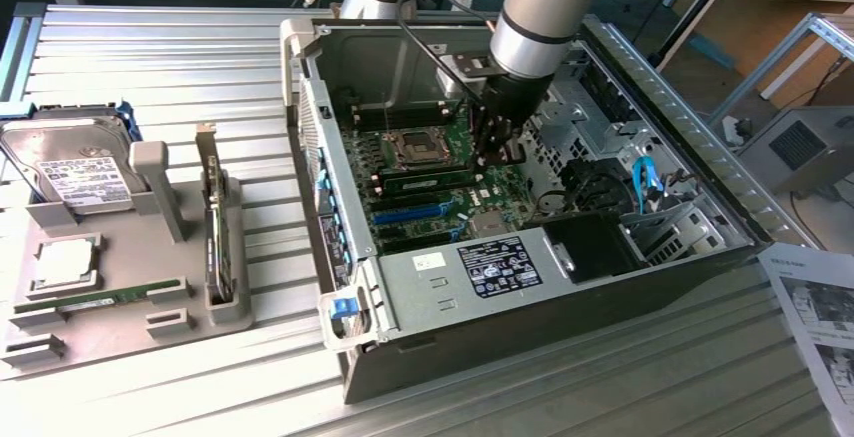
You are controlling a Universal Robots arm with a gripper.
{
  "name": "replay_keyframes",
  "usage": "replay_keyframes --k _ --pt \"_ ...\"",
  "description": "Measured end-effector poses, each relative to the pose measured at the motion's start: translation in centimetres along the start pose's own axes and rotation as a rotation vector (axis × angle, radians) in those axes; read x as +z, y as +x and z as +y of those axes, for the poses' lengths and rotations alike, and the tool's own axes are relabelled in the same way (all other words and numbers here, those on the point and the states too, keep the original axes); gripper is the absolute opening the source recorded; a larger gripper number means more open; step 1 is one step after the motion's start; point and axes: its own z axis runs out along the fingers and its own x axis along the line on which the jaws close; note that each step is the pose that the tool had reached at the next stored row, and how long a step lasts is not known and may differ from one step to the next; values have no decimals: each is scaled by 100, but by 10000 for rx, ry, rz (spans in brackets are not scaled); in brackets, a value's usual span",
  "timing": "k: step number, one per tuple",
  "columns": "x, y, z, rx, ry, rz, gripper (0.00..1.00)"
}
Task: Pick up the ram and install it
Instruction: 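Press down the ram until it locks into place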
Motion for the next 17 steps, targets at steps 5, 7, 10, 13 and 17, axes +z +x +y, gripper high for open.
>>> replay_keyframes --k 5,7,10,13,17 --pt "2 -10 0 0 1 -2 11" --pt "2 -10 0 0 1 -2 11" --pt "2 -11 0 0 1 -2 11" --pt "10 -11 0 0 1 -3 11" --pt "16 -10 1 0 0 0 11"
